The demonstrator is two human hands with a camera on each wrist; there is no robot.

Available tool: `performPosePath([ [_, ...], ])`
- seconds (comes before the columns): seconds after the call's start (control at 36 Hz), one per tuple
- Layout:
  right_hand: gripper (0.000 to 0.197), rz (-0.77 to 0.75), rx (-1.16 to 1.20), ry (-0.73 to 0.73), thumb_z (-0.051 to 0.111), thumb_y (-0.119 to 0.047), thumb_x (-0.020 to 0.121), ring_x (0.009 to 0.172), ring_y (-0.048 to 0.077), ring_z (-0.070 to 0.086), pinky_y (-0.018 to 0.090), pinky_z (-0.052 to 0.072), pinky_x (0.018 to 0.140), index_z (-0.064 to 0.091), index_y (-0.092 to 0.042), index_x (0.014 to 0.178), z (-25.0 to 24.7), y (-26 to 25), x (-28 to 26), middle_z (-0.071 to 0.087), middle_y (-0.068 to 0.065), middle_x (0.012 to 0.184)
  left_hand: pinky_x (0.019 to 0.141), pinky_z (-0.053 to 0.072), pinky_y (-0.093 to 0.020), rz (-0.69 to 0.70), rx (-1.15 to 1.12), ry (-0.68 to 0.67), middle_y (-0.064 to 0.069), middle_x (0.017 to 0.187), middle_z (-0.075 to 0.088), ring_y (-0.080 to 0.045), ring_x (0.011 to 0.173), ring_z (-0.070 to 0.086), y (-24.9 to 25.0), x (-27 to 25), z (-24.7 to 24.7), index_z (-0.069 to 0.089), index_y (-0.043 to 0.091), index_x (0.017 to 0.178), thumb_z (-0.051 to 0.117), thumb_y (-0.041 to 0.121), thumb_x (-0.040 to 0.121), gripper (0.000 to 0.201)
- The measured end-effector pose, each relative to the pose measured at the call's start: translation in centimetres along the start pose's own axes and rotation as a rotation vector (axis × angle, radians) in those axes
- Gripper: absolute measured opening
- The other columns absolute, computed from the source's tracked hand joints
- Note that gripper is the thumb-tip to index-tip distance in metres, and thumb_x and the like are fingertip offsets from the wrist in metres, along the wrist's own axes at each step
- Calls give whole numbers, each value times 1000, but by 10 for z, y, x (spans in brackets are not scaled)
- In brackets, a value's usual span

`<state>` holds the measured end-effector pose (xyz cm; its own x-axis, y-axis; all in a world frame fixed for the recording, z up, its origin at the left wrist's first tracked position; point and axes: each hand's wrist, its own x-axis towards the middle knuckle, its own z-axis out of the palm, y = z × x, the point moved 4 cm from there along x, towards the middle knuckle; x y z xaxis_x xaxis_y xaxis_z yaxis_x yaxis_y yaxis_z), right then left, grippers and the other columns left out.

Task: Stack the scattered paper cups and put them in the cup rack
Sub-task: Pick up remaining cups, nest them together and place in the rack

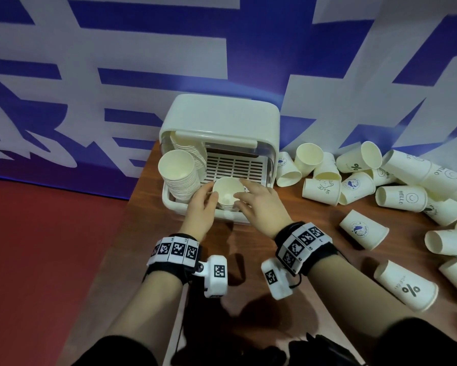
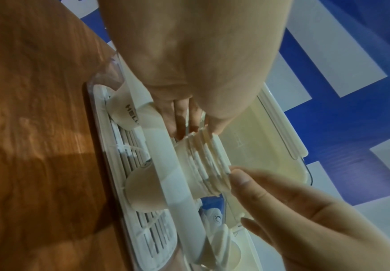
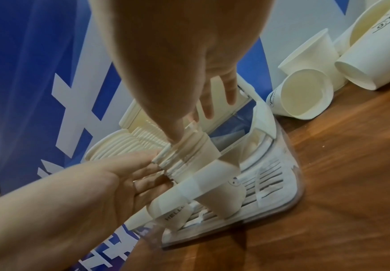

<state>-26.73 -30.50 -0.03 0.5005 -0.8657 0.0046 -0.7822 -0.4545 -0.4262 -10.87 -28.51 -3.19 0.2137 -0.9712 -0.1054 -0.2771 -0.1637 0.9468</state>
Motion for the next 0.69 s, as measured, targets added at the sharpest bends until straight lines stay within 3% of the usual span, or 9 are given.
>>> performPosePath([
  [0.11, 36, 39, -55, -26, 45, -40, 97, 136, 21, 34, 39, 26, 105, 57, -25, 128, 2, 4, 3, 36, -2, 151, 80, 41, -9, -5, 13, -13, 3, 119, 55, -2, 99, 54, 0, 2, 1, 47, 10, 134, 46, 11, 100, 35],
  [0.31, 39, 80, -61, -63, 45, -41, 96, 134, 21, 36, 40, 28, 104, 53, -25, 131, 3, 4, 5, 34, -4, 152, 93, 43, -25, -31, 46, -18, -4, 123, 58, -14, 110, 55, -7, 6, 3, 51, 11, 131, 48, 11, 98, 33],
  [0.47, 40, 93, -50, -71, 46, -41, 96, 133, 23, 38, 41, 30, 103, 53, -21, 130, 2, 2, 4, 34, -2, 152, 94, 43, -26, -23, 84, -17, -5, 121, 58, -14, 109, 55, -6, 6, 3, 51, 8, 131, 49, 11, 98, 33],
  [0.58, 45, 92, -40, -81, 47, -42, 96, 139, 21, 28, 41, 23, 109, 47, -22, 136, 2, 3, 3, 33, 0, 153, 92, 39, -23, -30, 81, 3, -2, 118, 55, -13, 109, 52, 0, 4, 1, 48, 6, 133, 46, 14, 100, 34],
  [0.69, 45, 98, -31, -47, 45, -42, 97, 142, 21, 23, 42, 18, 113, 47, -22, 136, -3, 5, -6, 31, 2, 153, 101, 39, -29, -34, 91, 21, -7, 126, 54, -14, 114, 50, 4, 2, -2, 45, 7, 136, 46, 21, 100, 38],
])
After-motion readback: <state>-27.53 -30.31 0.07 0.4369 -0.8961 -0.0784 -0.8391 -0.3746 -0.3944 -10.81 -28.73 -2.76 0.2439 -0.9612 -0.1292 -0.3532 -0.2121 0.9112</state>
